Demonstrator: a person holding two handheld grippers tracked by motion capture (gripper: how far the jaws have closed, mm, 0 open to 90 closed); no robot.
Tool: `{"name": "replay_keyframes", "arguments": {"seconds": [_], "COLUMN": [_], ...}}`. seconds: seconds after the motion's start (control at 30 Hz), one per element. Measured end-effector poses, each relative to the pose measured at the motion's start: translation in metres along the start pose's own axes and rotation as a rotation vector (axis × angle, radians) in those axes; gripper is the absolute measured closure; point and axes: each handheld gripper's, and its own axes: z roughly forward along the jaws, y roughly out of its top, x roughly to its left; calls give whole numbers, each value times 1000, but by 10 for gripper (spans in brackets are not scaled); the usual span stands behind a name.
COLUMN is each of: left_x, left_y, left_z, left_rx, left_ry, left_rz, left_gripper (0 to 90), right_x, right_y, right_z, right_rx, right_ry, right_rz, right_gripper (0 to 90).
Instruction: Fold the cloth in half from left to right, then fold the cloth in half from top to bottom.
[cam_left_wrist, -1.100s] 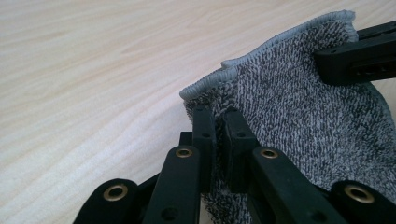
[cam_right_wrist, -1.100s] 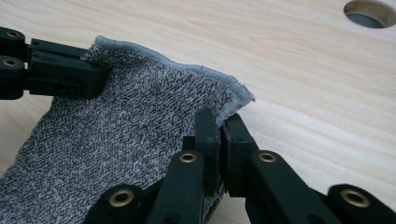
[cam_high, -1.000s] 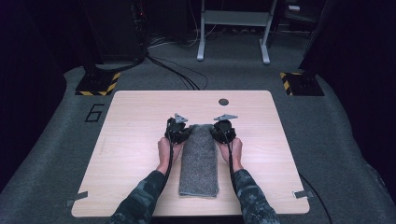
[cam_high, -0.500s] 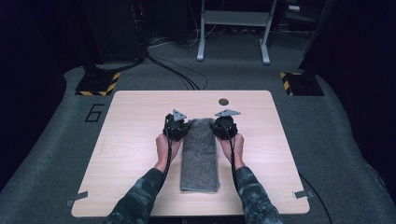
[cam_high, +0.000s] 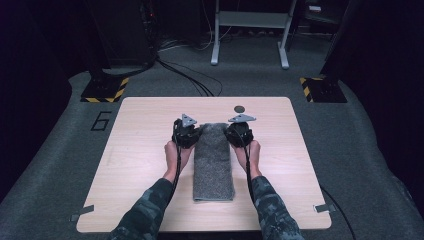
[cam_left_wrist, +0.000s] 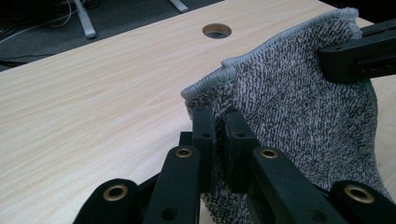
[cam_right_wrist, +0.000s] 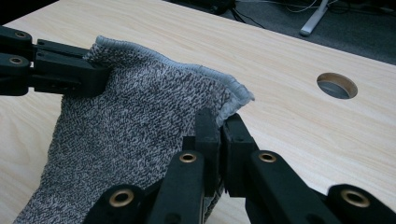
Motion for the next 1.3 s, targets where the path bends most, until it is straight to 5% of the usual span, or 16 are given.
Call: {"name": "replay_keyframes", "arguments": {"seconds": [0.6, 0.87, 1.3], "left_x": [2, -10, -28], "left_y": [18, 4, -18], "left_z": [-15, -27, -34], "left_rx": [-86, -115, -97], "left_ry": [42, 21, -12], "left_rz": [69, 94, 115], "left_gripper": [850, 847, 841], "right_x": [1, 9, 11], "right_y": [25, 9, -17], "right_z": [-12, -26, -40], "right_rx": [-93, -120, -121], "right_ry": [-18, 10, 41], "right_rz": [-69, -89, -123], "right_gripper": [872, 869, 868]}}
